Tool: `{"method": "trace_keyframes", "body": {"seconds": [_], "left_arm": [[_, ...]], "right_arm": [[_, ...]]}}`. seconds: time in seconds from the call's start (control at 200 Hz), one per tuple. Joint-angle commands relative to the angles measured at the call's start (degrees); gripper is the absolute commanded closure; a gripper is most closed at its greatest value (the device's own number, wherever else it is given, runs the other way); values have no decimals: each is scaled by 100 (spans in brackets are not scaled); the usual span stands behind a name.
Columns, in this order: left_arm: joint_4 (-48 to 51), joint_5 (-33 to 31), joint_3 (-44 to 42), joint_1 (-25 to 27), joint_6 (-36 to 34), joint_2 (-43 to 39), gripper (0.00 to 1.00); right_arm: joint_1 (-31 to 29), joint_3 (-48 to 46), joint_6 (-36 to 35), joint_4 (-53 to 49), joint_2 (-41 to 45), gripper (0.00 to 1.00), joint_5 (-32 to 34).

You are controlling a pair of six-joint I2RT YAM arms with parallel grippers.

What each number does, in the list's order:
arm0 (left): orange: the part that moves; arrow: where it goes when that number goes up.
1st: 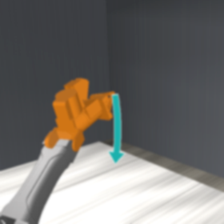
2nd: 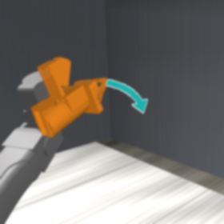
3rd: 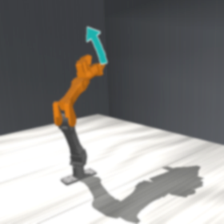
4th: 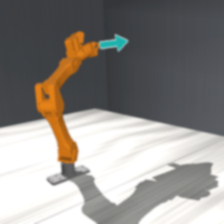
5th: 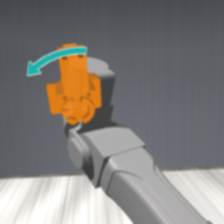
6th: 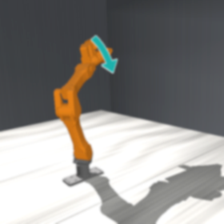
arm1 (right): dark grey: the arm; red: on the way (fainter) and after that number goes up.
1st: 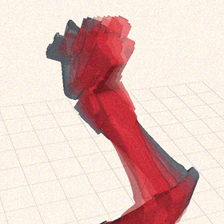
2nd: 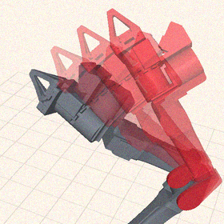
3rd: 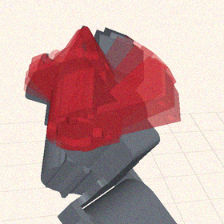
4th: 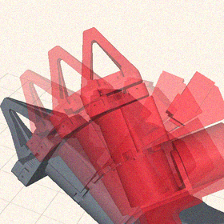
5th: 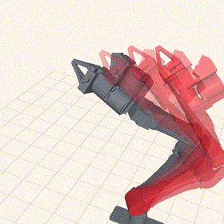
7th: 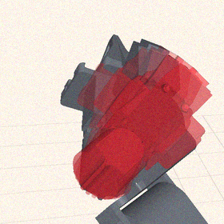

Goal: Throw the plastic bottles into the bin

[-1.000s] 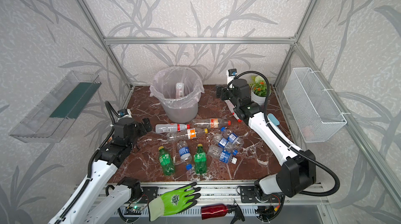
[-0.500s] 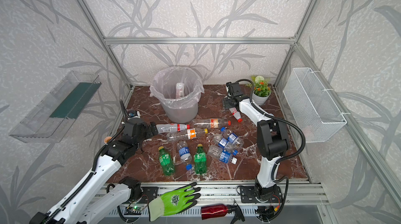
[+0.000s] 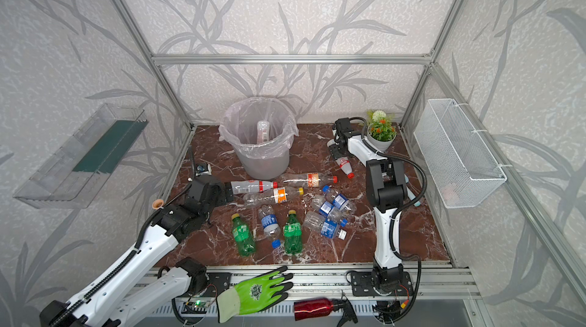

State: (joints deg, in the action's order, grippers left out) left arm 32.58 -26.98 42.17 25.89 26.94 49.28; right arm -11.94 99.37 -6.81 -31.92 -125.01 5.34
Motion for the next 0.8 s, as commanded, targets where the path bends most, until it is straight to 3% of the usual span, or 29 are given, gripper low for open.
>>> {"method": "trace_keyframes", "body": {"seconds": [0.0,0.18,0.34,0.515,0.625,0.715,0.795], "left_arm": [[152,-271,161,32,-4,-10,1],[139,-300,186,30,13,-42,1],[217,-395,217,39,31,-81,1],[205,-444,201,39,115,-95,1],[179,-499,166,34,223,-129,1],[167,-852,58,32,592,-232,1],[152,-1108,-78,34,784,-395,1]], "right_arm": [[-1,313,-101,-554,-191,24,-314],[-1,857,-171,-1186,-655,32,-503],[-1,819,-50,-1156,-534,46,-588],[6,340,90,-616,331,55,-675],[12,-172,296,-121,1165,55,-816],[73,-825,726,655,2054,55,-1153],[96,-1680,1250,1944,2951,54,-1547]]}}
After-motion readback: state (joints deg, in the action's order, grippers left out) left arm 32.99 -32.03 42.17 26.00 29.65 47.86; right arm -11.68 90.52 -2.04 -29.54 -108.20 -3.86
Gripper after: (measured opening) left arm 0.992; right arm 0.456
